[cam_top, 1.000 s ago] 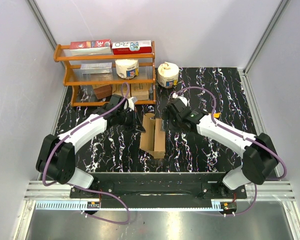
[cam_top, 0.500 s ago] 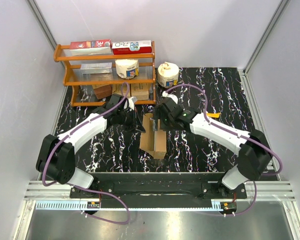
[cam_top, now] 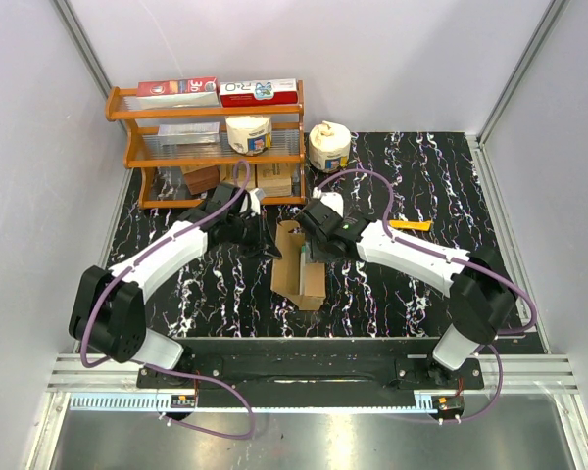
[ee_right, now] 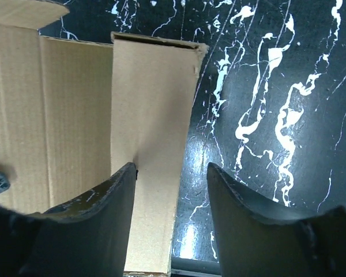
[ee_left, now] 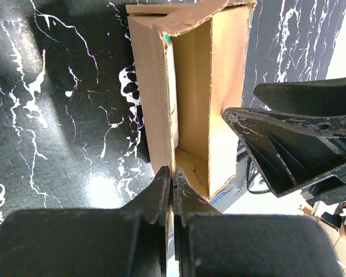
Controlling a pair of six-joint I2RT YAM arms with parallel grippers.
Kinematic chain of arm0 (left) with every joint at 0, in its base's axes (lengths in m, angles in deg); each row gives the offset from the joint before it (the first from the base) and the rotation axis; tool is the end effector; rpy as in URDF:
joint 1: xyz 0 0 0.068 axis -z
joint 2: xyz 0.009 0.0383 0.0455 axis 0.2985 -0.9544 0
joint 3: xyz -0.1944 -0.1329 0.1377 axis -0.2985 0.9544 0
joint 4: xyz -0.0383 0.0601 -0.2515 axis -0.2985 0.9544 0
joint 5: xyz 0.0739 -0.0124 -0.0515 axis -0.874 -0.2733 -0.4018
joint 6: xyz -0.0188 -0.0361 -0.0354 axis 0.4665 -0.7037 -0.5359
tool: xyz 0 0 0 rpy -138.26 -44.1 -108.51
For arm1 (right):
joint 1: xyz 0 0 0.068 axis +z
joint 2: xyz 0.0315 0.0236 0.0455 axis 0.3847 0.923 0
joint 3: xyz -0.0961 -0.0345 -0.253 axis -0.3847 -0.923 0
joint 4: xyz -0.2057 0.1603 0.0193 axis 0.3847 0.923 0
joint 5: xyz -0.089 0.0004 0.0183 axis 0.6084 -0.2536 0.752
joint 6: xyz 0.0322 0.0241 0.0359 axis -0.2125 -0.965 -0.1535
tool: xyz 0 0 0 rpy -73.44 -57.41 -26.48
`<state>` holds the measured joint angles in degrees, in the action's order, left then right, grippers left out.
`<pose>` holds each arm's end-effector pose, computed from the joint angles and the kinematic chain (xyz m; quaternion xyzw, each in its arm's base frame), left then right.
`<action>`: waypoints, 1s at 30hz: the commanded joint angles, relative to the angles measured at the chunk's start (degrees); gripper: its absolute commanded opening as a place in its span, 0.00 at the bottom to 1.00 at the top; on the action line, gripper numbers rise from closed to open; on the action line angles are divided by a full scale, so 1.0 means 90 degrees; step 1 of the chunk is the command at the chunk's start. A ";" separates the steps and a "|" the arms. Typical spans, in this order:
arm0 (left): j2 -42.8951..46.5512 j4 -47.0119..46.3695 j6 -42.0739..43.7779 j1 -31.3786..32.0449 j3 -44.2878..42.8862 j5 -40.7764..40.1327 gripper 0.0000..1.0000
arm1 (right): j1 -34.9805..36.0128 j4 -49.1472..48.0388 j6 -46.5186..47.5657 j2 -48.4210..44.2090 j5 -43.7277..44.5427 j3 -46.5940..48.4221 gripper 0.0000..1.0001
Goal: Unpack the express box
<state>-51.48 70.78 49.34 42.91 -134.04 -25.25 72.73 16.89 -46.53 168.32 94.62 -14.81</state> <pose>0.2592 -0.1430 0.2388 0.0031 0.9254 -0.3537 0.1361 0.2295 0.2573 0.2490 -0.0655 0.9552 0.0600 0.2823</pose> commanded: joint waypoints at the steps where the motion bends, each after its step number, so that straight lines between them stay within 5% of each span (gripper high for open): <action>1: 0.0365 0.0069 0.0044 -0.0142 -0.0479 -0.0186 0.00 | 0.0028 0.0178 -0.0218 -0.0038 0.0499 0.0033 0.54; 20: 0.0492 0.0753 0.0600 -0.0475 -0.1183 0.0750 0.00 | 0.0018 0.0266 -0.0609 -0.0526 0.0978 -0.0212 0.46; 30: 0.0551 0.0451 0.0777 -0.0855 -0.0655 0.1658 0.00 | 0.0028 -0.0876 -0.0326 -0.0635 -0.0387 -0.0173 0.48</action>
<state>-48.66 77.75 55.24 37.44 -140.25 -15.44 72.73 13.08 -50.12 161.31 96.04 -18.17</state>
